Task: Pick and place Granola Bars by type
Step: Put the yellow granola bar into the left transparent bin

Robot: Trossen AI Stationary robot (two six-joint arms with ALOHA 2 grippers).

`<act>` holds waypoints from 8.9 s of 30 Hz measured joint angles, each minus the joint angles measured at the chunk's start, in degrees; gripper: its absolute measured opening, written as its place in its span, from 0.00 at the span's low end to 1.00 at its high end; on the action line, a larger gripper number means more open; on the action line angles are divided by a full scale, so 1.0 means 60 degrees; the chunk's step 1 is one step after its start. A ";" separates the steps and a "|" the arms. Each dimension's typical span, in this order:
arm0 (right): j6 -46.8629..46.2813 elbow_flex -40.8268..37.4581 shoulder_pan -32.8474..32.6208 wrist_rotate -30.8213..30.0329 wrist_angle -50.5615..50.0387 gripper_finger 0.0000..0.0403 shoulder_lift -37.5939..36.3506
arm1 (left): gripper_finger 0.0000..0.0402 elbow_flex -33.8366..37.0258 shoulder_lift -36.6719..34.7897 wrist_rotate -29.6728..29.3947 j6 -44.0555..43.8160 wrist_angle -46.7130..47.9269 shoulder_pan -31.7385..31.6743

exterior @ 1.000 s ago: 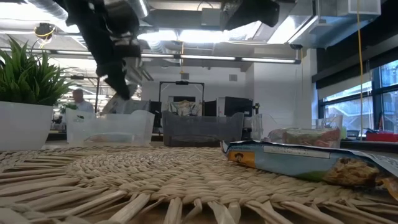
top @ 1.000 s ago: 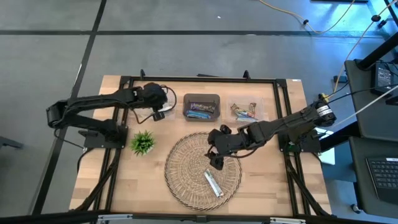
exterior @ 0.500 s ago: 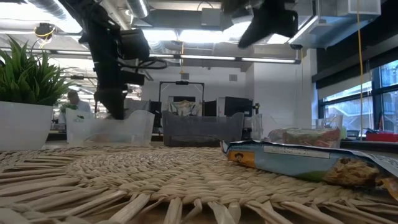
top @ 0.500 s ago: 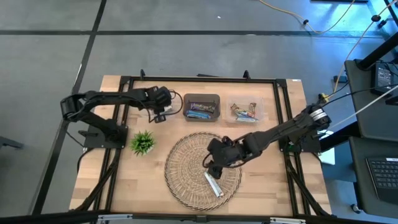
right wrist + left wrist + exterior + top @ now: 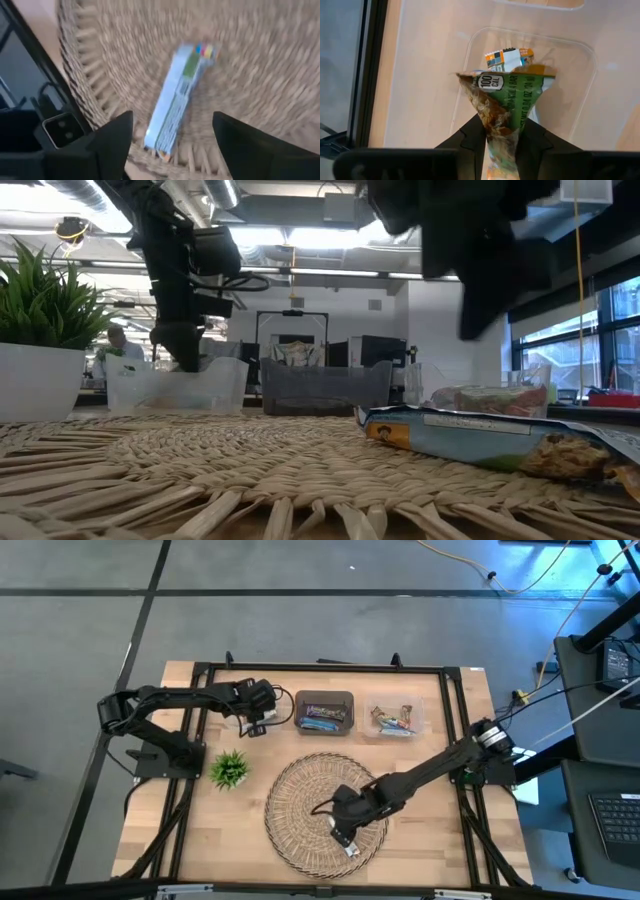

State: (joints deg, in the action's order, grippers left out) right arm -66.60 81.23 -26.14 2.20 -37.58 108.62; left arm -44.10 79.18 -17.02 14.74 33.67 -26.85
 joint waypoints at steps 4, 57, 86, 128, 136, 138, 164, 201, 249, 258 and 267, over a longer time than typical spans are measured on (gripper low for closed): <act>-0.0403 0.0125 -0.0075 0.0111 -0.0156 0.68 0.0283 | 0.23 0.0000 0.0000 0.0006 -0.0005 0.0000 0.0000; -0.0108 0.1002 -0.0071 -0.0176 -0.0129 0.29 0.2214 | 0.48 0.0000 0.0000 0.0025 -0.0080 0.0073 0.0000; 0.1209 0.0987 0.0113 -0.1862 -0.0311 0.26 0.0384 | 0.47 0.0000 -0.3088 0.5798 -0.1840 -0.1985 0.0063; 1.0921 0.0437 0.1521 -0.5840 0.4780 0.26 -0.3673 | 0.55 0.0004 0.0208 0.3681 -0.2783 -1.2061 0.4737; 1.0868 0.0146 0.1544 -0.5840 0.4850 0.26 -0.3665 | 0.65 0.0004 0.0204 0.3455 -0.3130 -1.2128 0.4736; 1.0879 0.0146 0.1558 -0.5844 0.4869 0.26 -0.3665 | 0.65 0.0004 0.0211 0.3519 -0.3383 -1.2092 0.4756; 1.0401 0.0149 0.1656 -0.5421 0.4982 0.26 -0.3309 | 0.63 0.0004 0.0222 0.3763 -0.3257 -1.3397 0.4838; 1.0544 0.0160 0.1663 -0.5406 0.4046 0.54 -0.3811 | 0.21 0.0000 -0.1083 0.3232 -0.2831 -1.0153 0.4268; 0.7382 0.0160 0.1670 -0.5432 -0.1051 0.73 -0.4736 | 0.22 -0.0003 0.0903 0.0451 -0.1071 0.1323 -0.0572; 0.7400 0.0160 0.1671 -0.5429 -0.1167 0.73 -0.4736 | 0.22 -0.0116 0.0913 0.0525 -0.1075 0.2081 -0.0526; 0.7451 0.0159 0.1667 -0.5431 -0.1184 0.73 -0.4736 | 0.22 -0.0905 0.0922 0.0512 -0.1312 0.3162 -0.0546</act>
State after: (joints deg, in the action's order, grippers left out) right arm -21.89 82.19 -16.14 -30.39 -44.68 80.20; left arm -49.53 84.71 -13.95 6.87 52.64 -30.13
